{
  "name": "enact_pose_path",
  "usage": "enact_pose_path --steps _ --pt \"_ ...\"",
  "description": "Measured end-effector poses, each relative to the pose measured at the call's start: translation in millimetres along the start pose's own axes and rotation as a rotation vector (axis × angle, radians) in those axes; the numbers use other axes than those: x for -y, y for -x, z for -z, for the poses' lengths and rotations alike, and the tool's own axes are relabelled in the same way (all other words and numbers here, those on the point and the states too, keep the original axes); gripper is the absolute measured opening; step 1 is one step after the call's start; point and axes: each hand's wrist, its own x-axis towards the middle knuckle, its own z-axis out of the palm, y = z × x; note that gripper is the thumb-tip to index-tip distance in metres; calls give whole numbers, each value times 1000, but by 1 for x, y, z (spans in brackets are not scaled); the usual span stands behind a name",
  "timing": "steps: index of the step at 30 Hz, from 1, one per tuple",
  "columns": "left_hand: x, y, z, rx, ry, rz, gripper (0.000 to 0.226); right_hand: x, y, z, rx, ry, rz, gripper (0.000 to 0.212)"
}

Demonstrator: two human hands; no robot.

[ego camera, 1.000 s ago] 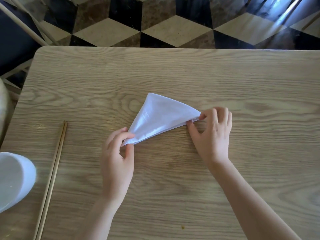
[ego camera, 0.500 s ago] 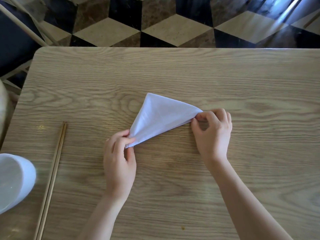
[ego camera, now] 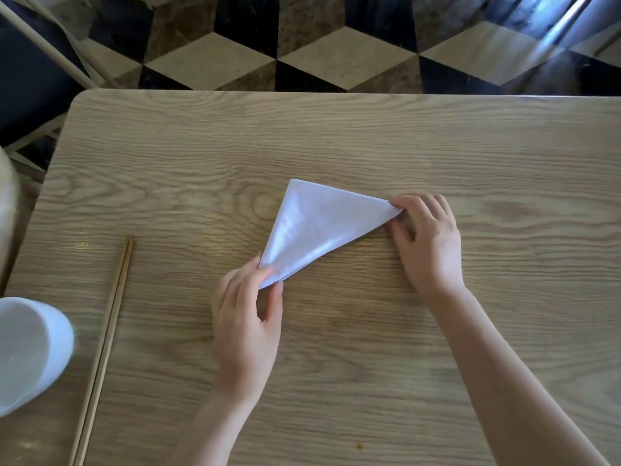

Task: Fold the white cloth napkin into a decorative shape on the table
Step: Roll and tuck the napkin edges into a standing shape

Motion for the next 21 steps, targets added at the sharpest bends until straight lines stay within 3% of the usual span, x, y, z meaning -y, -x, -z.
enact_pose_path --steps 6,9,13,18,21 --pt "-9 3 -11 -99 11 -3 11 -10 -9 2 -13 53 114 17" --pt "-2 5 -16 -55 7 21 8 -15 -11 3 -21 62 167 14" --pt "2 1 -14 34 -11 12 6 -19 -17 4 40 -4 73 12" --pt "-13 -20 4 64 102 -19 21 -15 -30 34 96 -109 -164 38" --pt "-21 -51 -13 78 19 -95 33 23 -31 26 43 -41 -30 42"
